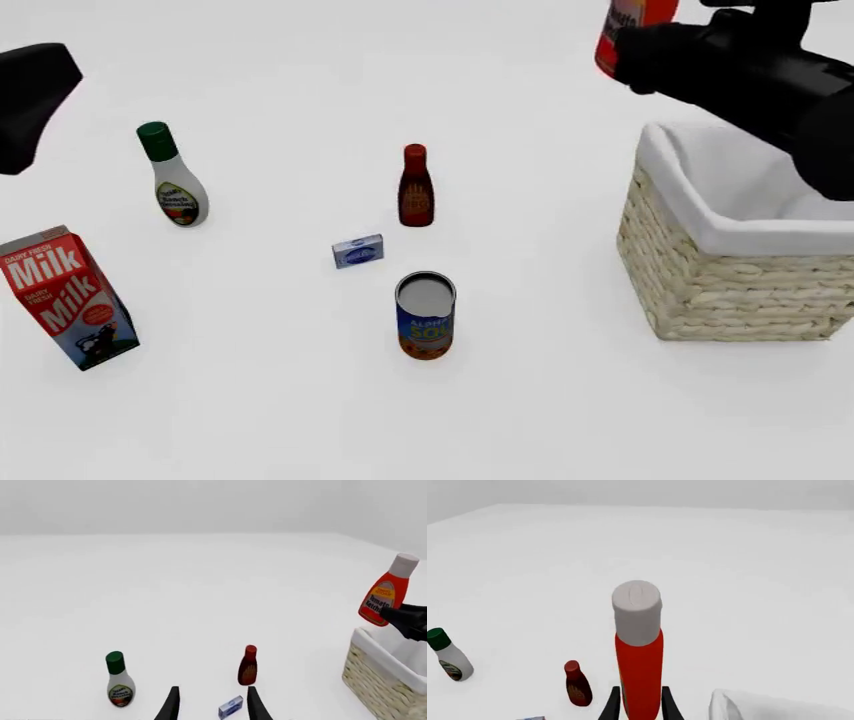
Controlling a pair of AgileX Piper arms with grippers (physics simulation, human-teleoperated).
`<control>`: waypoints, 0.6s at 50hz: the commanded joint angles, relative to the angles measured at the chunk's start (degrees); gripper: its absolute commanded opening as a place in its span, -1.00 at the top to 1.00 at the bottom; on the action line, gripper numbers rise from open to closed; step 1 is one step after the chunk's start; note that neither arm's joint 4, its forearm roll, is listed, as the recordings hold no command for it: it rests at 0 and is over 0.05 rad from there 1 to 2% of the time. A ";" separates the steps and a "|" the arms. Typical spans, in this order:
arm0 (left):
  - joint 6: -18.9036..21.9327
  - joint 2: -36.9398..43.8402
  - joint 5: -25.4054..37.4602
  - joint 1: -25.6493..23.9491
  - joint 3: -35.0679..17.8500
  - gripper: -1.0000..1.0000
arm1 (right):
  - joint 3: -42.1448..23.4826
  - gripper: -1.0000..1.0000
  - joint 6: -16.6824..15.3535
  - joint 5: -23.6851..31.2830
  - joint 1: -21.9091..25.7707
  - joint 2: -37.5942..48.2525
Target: Pick the ketchup and place it in the basket.
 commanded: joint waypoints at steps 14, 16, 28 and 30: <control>-0.45 -0.16 -2.37 0.92 1.27 -1.00 | 1.65 1.00 1.10 -2.26 -9.63 -0.01; -0.47 -0.13 -2.54 0.92 1.42 -1.00 | 1.76 1.00 1.15 -2.12 -10.25 -0.21; -0.10 0.20 -3.49 0.48 1.95 -1.00 | 4.20 1.00 1.68 -2.12 -13.06 -1.84; -0.01 0.19 -3.48 0.47 1.92 -1.00 | 4.80 1.00 1.80 -2.36 -13.72 -1.86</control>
